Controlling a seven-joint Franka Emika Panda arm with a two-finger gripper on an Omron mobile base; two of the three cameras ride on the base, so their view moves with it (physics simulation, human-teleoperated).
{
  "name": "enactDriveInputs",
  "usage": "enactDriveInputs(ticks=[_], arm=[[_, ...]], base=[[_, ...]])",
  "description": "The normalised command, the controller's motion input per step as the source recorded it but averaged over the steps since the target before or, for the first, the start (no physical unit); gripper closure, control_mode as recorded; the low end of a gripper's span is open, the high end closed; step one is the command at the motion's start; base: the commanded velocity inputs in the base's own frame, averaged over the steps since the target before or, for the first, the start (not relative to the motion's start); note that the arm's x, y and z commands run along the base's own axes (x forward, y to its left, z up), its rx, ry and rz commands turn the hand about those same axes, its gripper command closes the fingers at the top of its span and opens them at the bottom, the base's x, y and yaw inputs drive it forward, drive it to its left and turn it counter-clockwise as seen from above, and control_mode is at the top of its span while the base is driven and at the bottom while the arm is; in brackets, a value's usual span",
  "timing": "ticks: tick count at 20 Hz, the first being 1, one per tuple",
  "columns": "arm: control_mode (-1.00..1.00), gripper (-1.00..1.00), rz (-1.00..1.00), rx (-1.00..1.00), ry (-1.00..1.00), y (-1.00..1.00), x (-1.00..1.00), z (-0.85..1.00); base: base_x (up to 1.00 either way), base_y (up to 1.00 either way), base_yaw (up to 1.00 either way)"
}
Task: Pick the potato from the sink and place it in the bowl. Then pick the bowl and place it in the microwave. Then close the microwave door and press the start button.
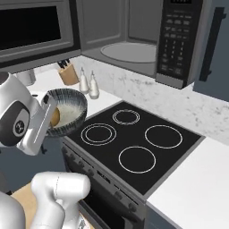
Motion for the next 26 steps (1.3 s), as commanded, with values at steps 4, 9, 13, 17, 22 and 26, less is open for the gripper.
enactDriveInputs(ticks=[4,9,13,17,22,26], arm=[[1.00,1.00,0.00,0.00,0.00,0.00,0.00,0.00],[1.00,1.00,0.00,0.00,0.00,0.00,0.00,0.00],[-1.00,1.00,0.12,0.00,0.00,0.00,0.00,0.09],[-1.00,1.00,-0.07,0.00,-0.06,0.00,0.00,0.29],[-1.00,1.00,-0.25,0.00,-0.25,0.00,0.00,0.67],[-1.00,1.00,-0.28,0.00,-0.37,0.00,0.01,0.59]], base=[[0.42,-0.05,0.29],[0.11,-0.02,0.33],[0.00,0.00,0.08],[0.00,0.00,0.00],[0.00,0.00,0.00],[0.00,0.00,0.00]])
